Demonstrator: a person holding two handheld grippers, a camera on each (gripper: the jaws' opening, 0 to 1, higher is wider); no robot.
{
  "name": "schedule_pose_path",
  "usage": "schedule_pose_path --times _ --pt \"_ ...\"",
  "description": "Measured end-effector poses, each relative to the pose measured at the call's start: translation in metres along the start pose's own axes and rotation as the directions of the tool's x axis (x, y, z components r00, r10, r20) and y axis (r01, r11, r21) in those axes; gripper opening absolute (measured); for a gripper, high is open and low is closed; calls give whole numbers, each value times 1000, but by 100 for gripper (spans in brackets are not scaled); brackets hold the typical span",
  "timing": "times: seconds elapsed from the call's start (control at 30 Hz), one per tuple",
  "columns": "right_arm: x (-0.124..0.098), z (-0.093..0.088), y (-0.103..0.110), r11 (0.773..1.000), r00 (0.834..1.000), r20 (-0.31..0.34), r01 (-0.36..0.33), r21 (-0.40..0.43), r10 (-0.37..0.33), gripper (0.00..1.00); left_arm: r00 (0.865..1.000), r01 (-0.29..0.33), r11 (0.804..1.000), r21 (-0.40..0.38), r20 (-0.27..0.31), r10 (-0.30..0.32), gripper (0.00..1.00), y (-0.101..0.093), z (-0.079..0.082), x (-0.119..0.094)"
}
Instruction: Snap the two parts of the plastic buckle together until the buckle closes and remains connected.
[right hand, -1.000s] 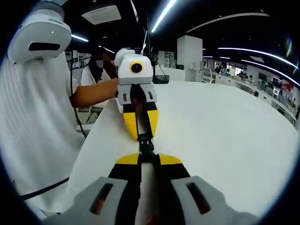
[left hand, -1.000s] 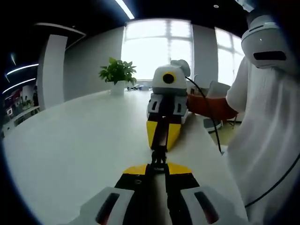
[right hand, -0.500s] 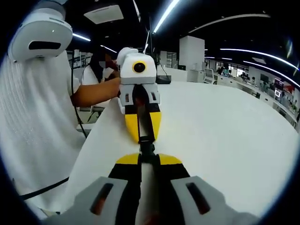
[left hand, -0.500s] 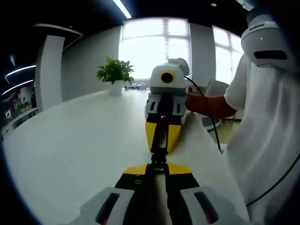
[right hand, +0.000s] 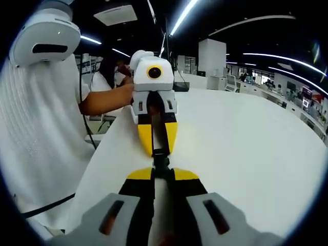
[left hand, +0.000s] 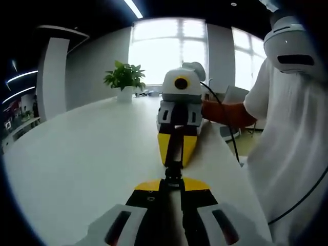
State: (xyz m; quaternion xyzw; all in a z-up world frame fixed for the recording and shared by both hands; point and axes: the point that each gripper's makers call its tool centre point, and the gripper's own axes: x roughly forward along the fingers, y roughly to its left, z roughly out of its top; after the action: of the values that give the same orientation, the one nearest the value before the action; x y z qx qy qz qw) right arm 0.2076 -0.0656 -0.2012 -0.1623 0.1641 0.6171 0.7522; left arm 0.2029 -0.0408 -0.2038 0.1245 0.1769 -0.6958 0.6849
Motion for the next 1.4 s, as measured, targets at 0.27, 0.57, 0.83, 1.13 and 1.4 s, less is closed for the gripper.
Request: schedule_pose_path --times 0.27,0.57,0.83,1.13,1.4 --pt "1 0 1 1000 1000 -2 -18 -2 18 11 1000 11 1000 1 -9 -11 11 -1 0 1" --pt "2 1 2 999 999 -9 -35 -9 35 11 1000 17 1000 -3 -5 -17 11 -1 0 3" --pt "5 3 3 999 999 -12 -46 -15 46 11 1000 25 1000 -14 -7 -25 11 -1 0 4" --pt "8 5 5 997 997 -13 -76 -24 76 11 999 35 999 -14 -10 -36 10 -2 0 4" --pt "11 6 8 989 990 -21 -144 -39 143 11 997 76 997 -1 -16 -76 10 -5 0 5"
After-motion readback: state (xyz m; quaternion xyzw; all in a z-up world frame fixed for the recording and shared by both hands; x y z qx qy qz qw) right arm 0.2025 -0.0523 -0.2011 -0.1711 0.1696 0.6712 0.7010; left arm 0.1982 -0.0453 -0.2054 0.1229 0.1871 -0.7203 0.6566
